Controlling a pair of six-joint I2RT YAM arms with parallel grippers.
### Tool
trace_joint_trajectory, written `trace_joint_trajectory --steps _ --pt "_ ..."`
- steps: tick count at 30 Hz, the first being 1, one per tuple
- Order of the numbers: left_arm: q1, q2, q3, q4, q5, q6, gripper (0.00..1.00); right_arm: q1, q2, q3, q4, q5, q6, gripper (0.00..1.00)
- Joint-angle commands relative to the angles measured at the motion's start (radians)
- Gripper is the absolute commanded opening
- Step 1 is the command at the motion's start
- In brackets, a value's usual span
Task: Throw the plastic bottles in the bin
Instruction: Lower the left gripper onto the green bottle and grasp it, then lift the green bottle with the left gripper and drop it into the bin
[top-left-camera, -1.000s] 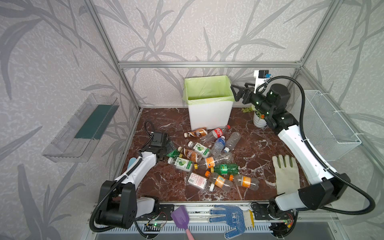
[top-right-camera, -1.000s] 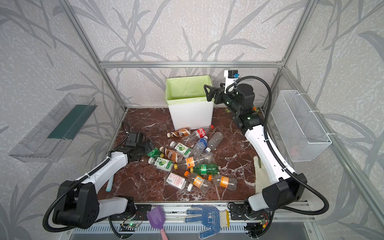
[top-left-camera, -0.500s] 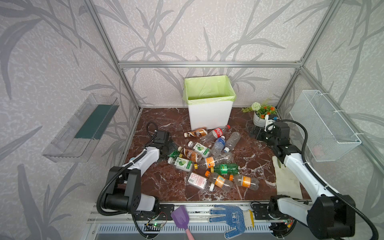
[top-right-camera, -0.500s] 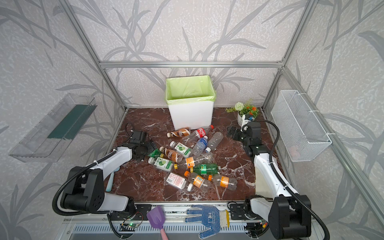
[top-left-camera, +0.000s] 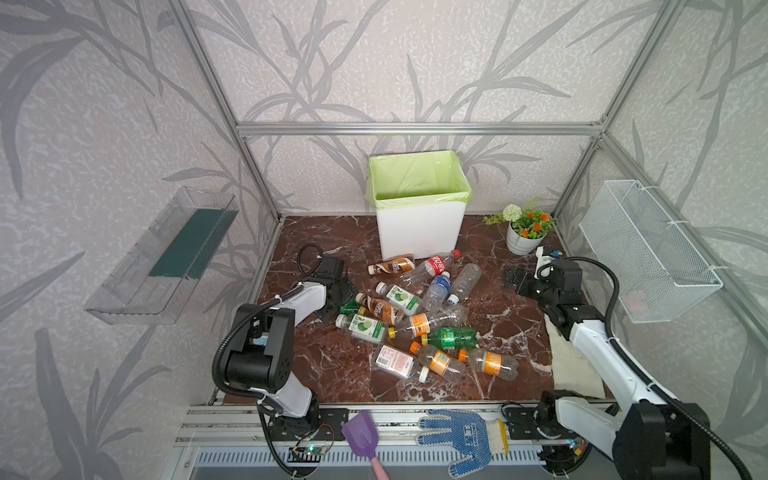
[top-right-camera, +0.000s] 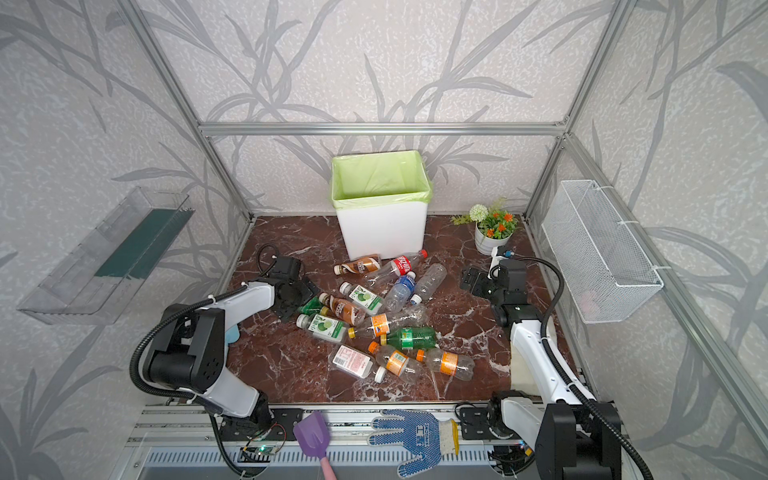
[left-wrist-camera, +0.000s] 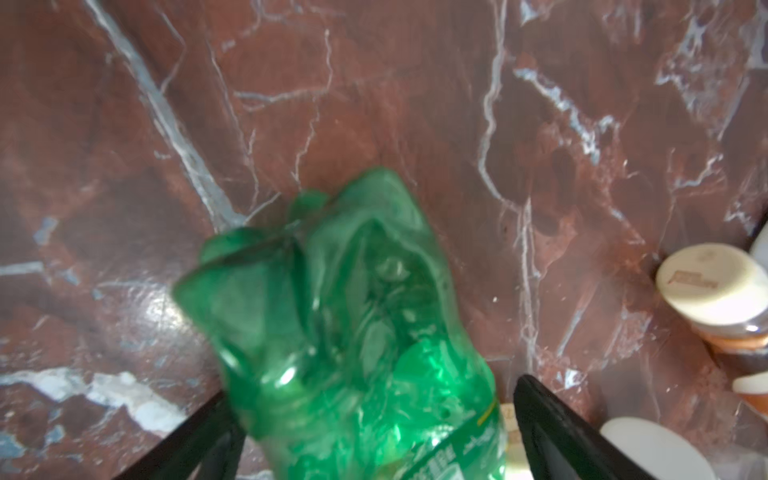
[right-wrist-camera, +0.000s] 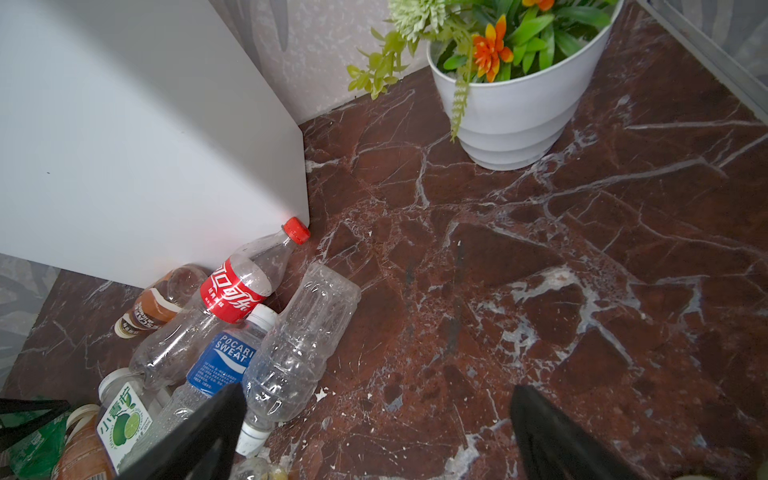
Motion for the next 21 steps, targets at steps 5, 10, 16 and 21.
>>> trace_joint_trajectory --steps 5,10,16,21 --pt "0.002 0.06 0.056 -0.034 -0.021 -0.032 0.95 -0.018 0.011 -0.014 0.002 -0.006 -0.007 0.99" --pt "0.006 0.078 0.07 -0.022 -0.002 -0.018 0.82 -0.03 0.011 -0.016 0.0 -0.009 -0.009 0.99" --pt "0.021 0.062 0.069 -0.024 -0.001 -0.016 0.64 -0.054 0.005 -0.017 -0.004 -0.018 -0.003 0.99" --pt "0.039 0.005 0.075 -0.034 -0.016 0.004 0.57 -0.06 0.003 -0.017 -0.003 -0.02 0.0 0.99"
